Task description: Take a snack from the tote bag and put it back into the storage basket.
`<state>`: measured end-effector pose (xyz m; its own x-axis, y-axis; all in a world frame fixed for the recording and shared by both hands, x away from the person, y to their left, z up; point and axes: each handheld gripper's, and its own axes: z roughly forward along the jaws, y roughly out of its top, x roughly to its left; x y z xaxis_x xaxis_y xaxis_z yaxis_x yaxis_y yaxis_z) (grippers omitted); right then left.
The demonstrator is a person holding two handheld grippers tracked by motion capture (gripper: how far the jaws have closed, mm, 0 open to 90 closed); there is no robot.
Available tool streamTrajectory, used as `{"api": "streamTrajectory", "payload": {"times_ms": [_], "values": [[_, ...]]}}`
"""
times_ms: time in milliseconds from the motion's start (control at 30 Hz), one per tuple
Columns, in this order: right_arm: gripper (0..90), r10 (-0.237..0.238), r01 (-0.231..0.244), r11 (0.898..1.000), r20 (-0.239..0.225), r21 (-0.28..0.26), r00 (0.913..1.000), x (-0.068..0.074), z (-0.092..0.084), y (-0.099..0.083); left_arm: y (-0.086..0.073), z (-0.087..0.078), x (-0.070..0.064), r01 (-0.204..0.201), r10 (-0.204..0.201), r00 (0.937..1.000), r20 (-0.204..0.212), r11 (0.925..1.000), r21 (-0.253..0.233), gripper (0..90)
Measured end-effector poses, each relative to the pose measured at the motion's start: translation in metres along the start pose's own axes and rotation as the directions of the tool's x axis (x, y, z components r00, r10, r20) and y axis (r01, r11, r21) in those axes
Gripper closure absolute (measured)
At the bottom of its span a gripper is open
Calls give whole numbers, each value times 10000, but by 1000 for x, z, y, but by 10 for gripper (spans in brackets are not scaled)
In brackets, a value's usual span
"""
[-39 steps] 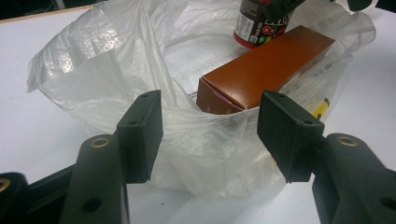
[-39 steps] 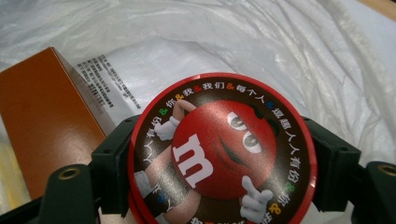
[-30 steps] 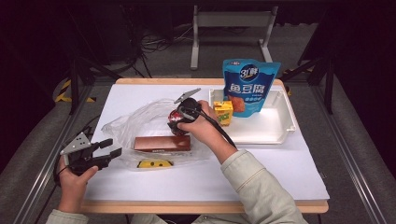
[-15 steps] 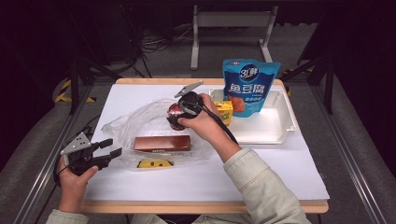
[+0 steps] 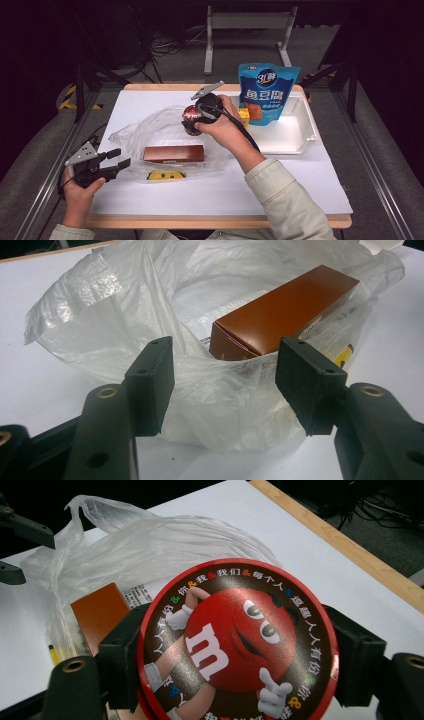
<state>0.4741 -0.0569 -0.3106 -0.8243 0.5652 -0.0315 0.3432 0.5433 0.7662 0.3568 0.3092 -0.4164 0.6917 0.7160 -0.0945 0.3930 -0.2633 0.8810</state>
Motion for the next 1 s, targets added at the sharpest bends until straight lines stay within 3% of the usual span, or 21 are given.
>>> {"api": "streamTrajectory", "payload": {"times_ms": [333,1000], "values": [[252,60,-59,10000,245,-20,9997,-12,-24,-7,1,2,0,13,-13,10000,32,10000,49,414],[252,341,-332,9994,996,-106,9944,-49,-78,-29,0,5,-1,-5,4,10000,29,9999,131,414]]}}
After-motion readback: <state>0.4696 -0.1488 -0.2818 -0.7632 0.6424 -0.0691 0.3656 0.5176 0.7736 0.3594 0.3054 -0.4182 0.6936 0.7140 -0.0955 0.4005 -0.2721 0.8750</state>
